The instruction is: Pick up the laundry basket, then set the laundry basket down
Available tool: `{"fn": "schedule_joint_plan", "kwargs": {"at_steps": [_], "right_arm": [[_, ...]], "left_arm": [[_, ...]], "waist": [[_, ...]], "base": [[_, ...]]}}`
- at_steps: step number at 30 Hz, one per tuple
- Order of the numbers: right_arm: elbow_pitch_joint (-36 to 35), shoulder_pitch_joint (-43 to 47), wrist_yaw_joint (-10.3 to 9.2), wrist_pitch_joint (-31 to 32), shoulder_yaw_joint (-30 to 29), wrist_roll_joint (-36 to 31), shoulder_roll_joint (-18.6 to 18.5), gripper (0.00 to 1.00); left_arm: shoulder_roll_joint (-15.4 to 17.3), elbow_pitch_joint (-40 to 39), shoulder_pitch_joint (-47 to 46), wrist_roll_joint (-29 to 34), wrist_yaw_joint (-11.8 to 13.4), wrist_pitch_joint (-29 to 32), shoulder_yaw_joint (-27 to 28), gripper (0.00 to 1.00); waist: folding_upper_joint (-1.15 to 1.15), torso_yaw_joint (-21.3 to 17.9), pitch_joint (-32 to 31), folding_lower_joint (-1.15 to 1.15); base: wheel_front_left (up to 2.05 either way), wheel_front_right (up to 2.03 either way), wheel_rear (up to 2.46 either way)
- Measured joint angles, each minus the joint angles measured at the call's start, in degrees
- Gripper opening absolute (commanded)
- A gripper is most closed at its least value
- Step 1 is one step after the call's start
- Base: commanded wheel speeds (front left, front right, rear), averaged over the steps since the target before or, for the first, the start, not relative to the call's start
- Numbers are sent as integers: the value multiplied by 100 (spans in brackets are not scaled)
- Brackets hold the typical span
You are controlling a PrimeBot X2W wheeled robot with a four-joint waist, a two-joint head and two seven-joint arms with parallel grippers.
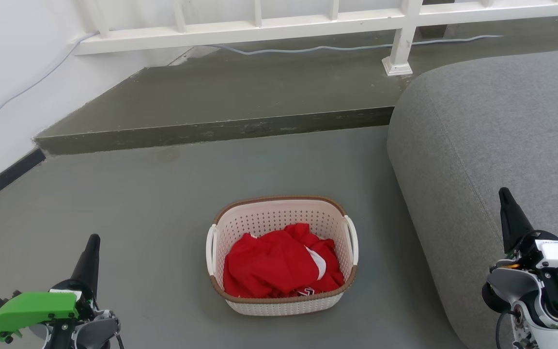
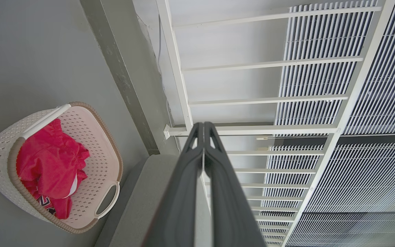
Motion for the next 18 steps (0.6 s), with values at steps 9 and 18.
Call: {"fn": "schedule_joint_plan", "kwargs": {"at_steps": [9,18], "right_arm": [[-1,0,0,0,-5,0,1,0],[-1,0,0,13,-9,0,2,0]], "left_arm": [[0,0,0,0,0,0,0,0],[-1,-1,0,0,-1,0,0,0]], "waist": [[0,0,0,0],[0,0,1,0]], "base": [[0,0,0],[0,0,0]]}}
